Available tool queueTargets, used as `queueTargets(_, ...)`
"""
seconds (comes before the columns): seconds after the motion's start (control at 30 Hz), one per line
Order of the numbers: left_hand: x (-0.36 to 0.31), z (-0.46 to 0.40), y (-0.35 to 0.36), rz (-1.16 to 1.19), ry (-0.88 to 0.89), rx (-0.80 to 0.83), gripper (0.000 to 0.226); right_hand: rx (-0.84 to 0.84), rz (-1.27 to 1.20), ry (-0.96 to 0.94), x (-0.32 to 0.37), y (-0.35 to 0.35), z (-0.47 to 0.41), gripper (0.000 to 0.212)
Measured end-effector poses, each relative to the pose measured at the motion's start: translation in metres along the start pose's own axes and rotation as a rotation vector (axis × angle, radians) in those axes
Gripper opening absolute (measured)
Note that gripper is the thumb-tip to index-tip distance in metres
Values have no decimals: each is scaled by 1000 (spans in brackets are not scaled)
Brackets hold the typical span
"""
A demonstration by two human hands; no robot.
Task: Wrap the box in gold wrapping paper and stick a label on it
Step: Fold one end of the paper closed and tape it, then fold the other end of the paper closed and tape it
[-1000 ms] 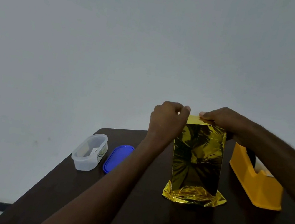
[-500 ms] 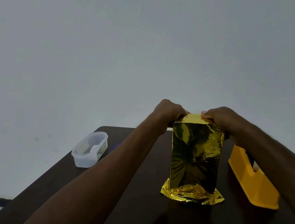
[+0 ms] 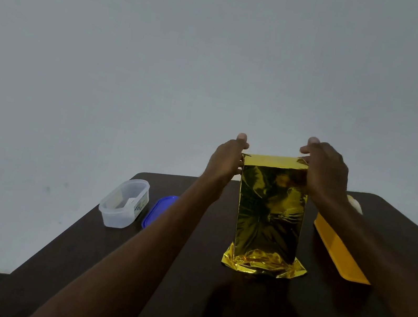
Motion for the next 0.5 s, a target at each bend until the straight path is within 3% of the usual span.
queueTargets(0.1, 16, 26, 2, -59, 192, -30, 62, -27, 36, -211, 3, -6, 37, 38)
queueTargets(0.23, 26, 55, 18, -99, 362, 55, 48, 96, 63, -293, -18, 10, 70, 43)
queueTargets(0.3, 45, 57, 27, -133, 336, 115, 51, 165, 100, -224, -37, 15, 77, 44)
queueTargets(0.4, 80, 54, 39, -265, 226, 230, 69, 295, 151, -6, -69, 22, 75, 28)
queueTargets(0.5, 97, 49, 40, -321, 139, 274, 75, 360, 238, 149, -85, 24, 69, 36)
Point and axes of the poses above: each hand's wrist, its own z-axis away from the middle knuckle, its own y-axis out of the palm, x = y × z, the point moved 8 cm from there along -z, towards the middle knuckle, and after that the axes turned 8 degrees about -z, right-handed, at the moved point
